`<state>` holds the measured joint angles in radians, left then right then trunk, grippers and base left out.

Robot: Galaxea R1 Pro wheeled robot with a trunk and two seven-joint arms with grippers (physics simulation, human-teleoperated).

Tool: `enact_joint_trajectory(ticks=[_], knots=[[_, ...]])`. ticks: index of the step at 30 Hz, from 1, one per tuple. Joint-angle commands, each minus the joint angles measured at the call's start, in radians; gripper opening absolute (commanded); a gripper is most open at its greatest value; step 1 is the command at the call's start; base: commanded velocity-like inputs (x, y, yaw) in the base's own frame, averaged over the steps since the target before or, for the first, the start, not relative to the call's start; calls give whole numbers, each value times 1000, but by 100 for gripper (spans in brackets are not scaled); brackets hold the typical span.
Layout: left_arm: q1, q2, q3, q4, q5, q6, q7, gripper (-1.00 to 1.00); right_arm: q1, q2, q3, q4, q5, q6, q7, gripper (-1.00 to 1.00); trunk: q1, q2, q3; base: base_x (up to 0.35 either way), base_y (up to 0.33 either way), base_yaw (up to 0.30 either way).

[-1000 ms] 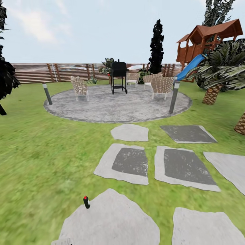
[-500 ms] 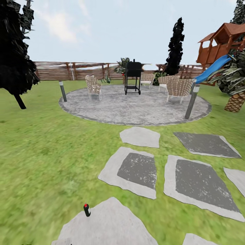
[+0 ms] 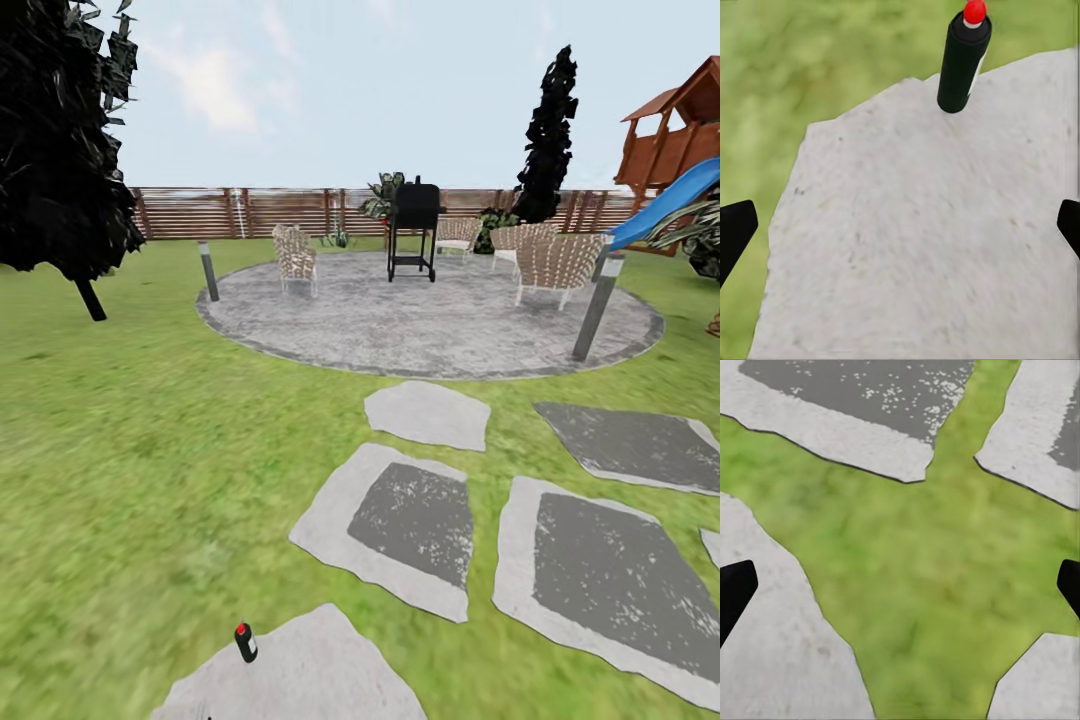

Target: In the garden, pick up the pesticide atomizer on the floor and spray pesticide onto both trees until each tree trunk is fully covered.

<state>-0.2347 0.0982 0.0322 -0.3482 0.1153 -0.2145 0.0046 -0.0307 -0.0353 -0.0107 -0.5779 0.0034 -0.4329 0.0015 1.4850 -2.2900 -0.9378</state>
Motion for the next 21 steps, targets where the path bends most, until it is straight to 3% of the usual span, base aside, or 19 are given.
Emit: enact_joint_trajectory(ticks=[1,10,13,15,16,21], knots=[[0,0,0,0,0,0,0,100,0,0,0,0,0,0,0,100,0,0,0,55,-41,5],[-20,2,-2,-4,0,17,-2,100,-4,-1,0,-19,0,0,-3,100,0,0,0,12,-9,1],[-79,3,-4,-15,-4,32,-5,100,-35,-1,2,-88,0,3,-2,100,0,0,0,0,0,0],[-169,5,-7,-13,-6,89,-10,100,-76,-2,3,-181,3,12,-3,100,0,0,0,0,0,0],[-185,5,-8,-13,-7,104,-11,100,-84,-2,2,-198,3,16,-4,100,0,0,0,0,0,0],[-267,4,-11,-21,-10,179,-15,100,-179,-2,3,-270,6,142,-5,100,0,0,0,0,0,0]])
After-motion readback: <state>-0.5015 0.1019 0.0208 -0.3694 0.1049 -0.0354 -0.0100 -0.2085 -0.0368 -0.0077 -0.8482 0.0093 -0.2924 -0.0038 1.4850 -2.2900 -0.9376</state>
